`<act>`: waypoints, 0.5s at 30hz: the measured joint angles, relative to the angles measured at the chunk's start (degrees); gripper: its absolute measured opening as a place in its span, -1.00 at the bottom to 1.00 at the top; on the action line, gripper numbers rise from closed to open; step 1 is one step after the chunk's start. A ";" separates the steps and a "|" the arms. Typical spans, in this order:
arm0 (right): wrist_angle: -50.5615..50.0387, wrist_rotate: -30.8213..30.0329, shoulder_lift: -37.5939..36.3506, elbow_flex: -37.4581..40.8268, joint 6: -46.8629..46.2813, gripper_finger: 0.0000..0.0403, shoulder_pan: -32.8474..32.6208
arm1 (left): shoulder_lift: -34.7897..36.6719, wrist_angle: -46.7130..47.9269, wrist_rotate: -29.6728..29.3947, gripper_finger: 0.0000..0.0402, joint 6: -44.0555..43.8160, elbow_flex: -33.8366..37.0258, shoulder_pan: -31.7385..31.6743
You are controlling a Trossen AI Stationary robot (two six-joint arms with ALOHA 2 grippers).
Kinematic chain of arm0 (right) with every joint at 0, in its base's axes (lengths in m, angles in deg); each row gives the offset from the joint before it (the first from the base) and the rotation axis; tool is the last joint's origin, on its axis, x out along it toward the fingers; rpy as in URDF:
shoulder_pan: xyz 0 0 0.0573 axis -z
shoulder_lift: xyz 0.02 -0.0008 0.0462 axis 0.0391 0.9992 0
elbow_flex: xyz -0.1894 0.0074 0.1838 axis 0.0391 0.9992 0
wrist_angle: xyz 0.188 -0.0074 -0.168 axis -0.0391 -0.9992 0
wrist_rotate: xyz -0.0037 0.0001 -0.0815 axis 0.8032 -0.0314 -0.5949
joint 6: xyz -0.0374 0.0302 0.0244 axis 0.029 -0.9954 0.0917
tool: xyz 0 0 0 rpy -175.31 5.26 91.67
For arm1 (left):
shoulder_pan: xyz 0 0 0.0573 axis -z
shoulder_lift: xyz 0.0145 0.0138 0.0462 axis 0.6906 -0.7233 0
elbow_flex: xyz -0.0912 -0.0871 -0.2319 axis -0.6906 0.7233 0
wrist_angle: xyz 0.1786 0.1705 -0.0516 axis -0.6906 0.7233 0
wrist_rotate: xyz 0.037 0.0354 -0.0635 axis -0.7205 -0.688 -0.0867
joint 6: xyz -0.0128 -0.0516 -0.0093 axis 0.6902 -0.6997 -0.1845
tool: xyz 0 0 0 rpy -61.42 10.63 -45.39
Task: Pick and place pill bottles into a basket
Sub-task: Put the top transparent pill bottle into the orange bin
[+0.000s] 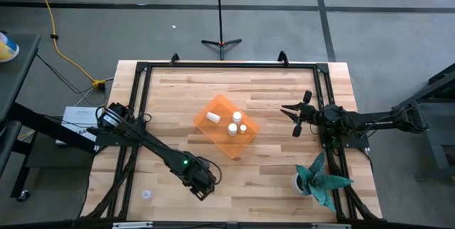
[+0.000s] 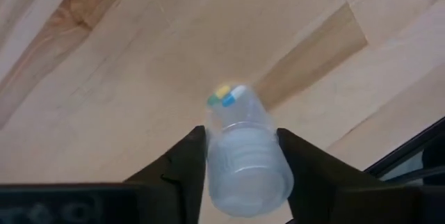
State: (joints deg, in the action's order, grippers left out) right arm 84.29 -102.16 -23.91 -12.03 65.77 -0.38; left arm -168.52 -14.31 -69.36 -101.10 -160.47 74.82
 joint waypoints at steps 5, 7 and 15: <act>0.00 0.01 0.00 0.00 0.00 -0.69 -0.01 | 0.09 -0.01 0.02 -0.12 3.83 -0.04 -0.78; -0.13 0.01 0.00 0.00 -0.01 -0.69 0.01 | 0.72 0.08 -0.89 -0.12 4.09 -0.02 -1.58; -0.30 0.03 0.02 0.00 -0.15 -0.69 0.01 | 5.17 7.05 -3.60 -0.07 10.02 -1.21 -6.00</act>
State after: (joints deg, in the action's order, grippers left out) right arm 83.99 -102.13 -23.90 -12.03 65.62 -0.37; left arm -163.35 -7.25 -72.97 -91.08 -161.67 68.82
